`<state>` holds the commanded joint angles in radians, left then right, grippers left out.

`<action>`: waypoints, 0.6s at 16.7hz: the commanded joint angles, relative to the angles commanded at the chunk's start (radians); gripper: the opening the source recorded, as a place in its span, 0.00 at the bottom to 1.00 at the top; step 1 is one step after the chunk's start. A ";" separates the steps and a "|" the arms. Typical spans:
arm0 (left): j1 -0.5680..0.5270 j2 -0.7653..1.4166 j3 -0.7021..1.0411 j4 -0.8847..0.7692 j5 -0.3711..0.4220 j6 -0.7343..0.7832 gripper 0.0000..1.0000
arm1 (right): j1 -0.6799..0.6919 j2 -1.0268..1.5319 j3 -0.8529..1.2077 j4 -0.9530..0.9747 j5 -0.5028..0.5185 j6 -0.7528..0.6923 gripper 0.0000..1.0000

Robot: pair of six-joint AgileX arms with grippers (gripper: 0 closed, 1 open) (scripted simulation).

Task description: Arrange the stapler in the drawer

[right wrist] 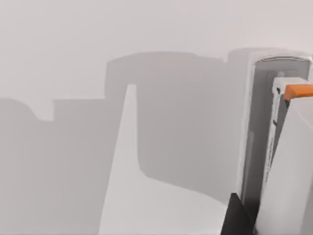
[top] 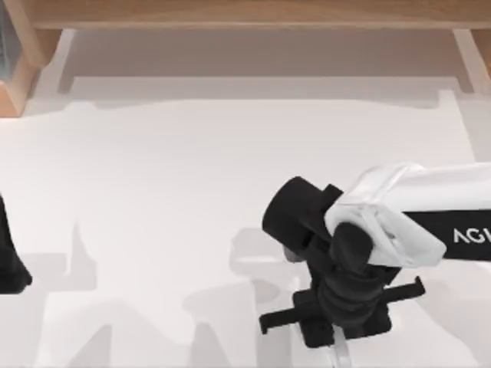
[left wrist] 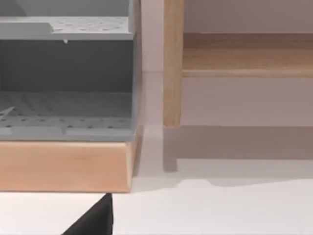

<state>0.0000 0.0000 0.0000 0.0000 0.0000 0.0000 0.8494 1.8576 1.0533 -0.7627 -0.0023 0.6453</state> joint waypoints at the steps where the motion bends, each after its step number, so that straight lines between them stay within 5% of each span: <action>1: 0.000 0.000 0.000 0.000 0.000 0.000 1.00 | 0.000 -0.002 0.002 -0.003 0.000 0.000 0.00; 10: 0.000 0.000 0.000 0.000 0.000 0.000 1.00 | -0.001 -0.057 0.061 -0.118 0.000 -0.002 0.00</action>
<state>0.0000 0.0000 0.0000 0.0000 0.0000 0.0000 0.8487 1.8008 1.1147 -0.8810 -0.0025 0.6438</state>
